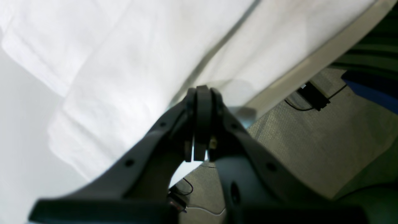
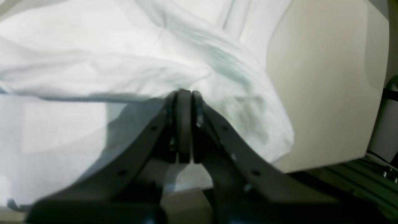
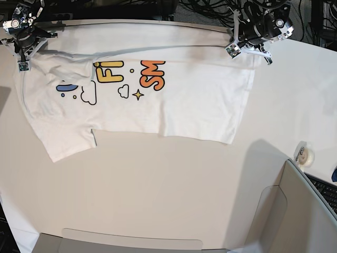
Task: Layout the t-shirt on the table in an organized manner, then fold the t-shirt properly
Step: 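Grasp the collar-side edge with both grippers and pull it taut, then release the edge and lower both grippers onto the folded hem corners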
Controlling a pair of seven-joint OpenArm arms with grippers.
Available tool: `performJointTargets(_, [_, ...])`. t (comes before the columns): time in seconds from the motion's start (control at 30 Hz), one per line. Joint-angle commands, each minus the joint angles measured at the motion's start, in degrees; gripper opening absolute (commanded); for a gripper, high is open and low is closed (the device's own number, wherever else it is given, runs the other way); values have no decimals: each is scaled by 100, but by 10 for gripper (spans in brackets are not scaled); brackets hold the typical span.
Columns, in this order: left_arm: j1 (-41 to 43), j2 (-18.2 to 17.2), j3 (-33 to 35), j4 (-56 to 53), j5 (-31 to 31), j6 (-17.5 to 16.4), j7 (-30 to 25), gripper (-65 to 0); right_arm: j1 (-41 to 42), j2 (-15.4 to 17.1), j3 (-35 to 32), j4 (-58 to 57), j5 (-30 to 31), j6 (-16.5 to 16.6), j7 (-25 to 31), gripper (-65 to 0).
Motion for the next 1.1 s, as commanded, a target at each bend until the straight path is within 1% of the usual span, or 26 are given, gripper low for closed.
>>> performJointTargets(0.0, [41, -7, -23, 3, 211, -30, 295, -650, 1, 70, 55, 192, -142, 3, -20, -650])
performJointTargets(0.1, [41, 178, -199, 100, 220, -30, 295, -650, 72, 70, 72, 438, -142, 3, -20, -650])
performJointTargets(0.17, [41, 362, -331, 214, 220, -30, 295, -650, 142, 70, 81, 553, -142, 3, -20, -650])
performJointTargets(0.27, [24, 503, -472, 346, 220, -30, 295, -650, 283, 61, 81, 711, -142, 3, -28, -650])
performJointTargets(0.37, [-117, 503, -507, 373, 220, -30, 295, -617, 450, -124, 81, 860, -168, 3, -28, -650])
performJointTargets(0.47, [-152, 503, -507, 425, 220, -30, 295, -586, 582, -177, 81, 913, -142, 3, -37, -650])
performJointTargets(0.53, [-170, 503, -507, 443, 220, -30, 295, -585, 652, -203, 81, 913, -133, 3, -20, -650])
performJointTargets(0.6, [-179, 503, -533, 443, 220, -30, 295, -585, 775, -308, 81, 913, -133, 3, -20, -650])
performJointTargets(0.7, [-179, 512, -779, 469, 185, -30, 278, -585, 907, -344, 81, 913, -133, 3, -20, -650])
performJointTargets(0.83, [-231, 626, -1078, 478, 176, -30, 225, -585, 1135, -440, 81, 913, -133, 3, -20, -650])
performJointTargets(0.97, [-583, 626, -1201, 478, 176, -30, 225, -585, 1452, -467, 81, 913, -133, 3, -20, -650])
performJointTargets(1.07, [-1084, 635, -1377, 478, 176, -30, 295, -585, 1777, -484, 46, 913, -142, 3, -46, -650])
